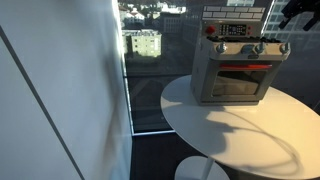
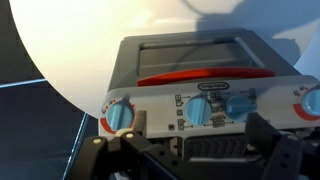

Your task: Turn the second right switch to the right

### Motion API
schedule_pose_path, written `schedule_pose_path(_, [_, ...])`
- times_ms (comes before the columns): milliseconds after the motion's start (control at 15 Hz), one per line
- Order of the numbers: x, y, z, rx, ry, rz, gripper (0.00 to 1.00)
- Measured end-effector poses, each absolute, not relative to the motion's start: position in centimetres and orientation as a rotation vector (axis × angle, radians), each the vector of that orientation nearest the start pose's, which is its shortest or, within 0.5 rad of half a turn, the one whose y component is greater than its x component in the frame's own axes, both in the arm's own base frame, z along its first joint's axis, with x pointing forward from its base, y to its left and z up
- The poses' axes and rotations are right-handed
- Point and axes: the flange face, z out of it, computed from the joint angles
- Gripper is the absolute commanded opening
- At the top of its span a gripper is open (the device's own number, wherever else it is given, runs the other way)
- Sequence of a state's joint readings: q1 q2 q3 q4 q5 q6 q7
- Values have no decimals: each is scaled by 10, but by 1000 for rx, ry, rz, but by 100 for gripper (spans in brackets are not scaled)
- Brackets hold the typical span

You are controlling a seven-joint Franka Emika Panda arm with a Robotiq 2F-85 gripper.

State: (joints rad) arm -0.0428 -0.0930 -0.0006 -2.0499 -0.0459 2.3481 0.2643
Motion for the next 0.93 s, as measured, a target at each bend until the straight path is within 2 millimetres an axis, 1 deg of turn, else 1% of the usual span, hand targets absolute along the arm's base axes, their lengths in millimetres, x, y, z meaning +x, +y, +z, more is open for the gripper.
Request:
schedule_pose_path(133, [561,-27,513,-3050,431,-601,100])
schedule_pose_path(533, [561,-26,511,-3051,430,-595,100])
schedule_pose_path(933, [571,-30,499,-3039,436,-635,100])
